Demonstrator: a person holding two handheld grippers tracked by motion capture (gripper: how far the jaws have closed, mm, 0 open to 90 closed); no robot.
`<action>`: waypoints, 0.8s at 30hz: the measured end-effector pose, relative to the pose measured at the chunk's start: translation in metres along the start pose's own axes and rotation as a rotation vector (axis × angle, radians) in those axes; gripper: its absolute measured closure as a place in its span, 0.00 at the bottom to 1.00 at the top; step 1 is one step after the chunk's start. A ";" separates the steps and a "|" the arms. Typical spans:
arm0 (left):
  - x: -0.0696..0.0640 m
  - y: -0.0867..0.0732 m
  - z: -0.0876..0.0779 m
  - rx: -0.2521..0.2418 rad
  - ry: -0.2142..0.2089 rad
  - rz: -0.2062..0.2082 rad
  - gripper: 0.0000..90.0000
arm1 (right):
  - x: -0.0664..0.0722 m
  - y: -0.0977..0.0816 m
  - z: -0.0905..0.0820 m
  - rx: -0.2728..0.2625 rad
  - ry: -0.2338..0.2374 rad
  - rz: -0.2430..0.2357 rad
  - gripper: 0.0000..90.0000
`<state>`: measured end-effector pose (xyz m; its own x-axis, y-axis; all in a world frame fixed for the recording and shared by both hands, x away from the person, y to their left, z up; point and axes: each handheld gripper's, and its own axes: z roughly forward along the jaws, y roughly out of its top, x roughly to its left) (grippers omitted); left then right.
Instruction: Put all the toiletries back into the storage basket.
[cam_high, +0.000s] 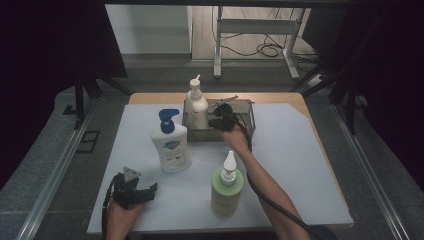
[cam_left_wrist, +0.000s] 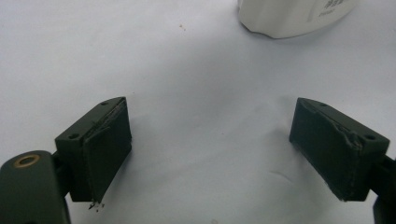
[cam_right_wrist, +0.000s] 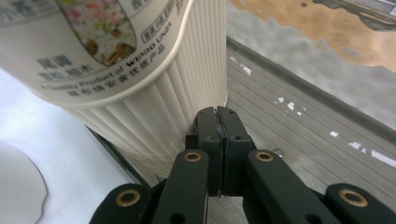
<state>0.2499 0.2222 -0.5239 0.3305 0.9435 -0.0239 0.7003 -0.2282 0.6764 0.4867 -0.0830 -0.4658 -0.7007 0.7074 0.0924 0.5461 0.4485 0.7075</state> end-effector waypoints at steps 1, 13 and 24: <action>0.000 0.000 0.000 0.000 0.000 0.000 0.14 | 0.001 0.001 0.001 0.001 0.002 -0.001 0.98; 0.000 0.000 0.000 0.000 0.000 0.000 0.14 | 0.011 0.006 0.008 0.008 0.011 -0.026 0.98; 0.000 0.000 0.000 0.000 -0.001 0.000 0.14 | 0.021 0.009 0.016 0.018 0.022 -0.046 0.98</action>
<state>0.2500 0.2222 -0.5239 0.3306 0.9435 -0.0245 0.7005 -0.2279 0.6762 0.4836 -0.0556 -0.4686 -0.7349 0.6740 0.0756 0.5215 0.4903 0.6983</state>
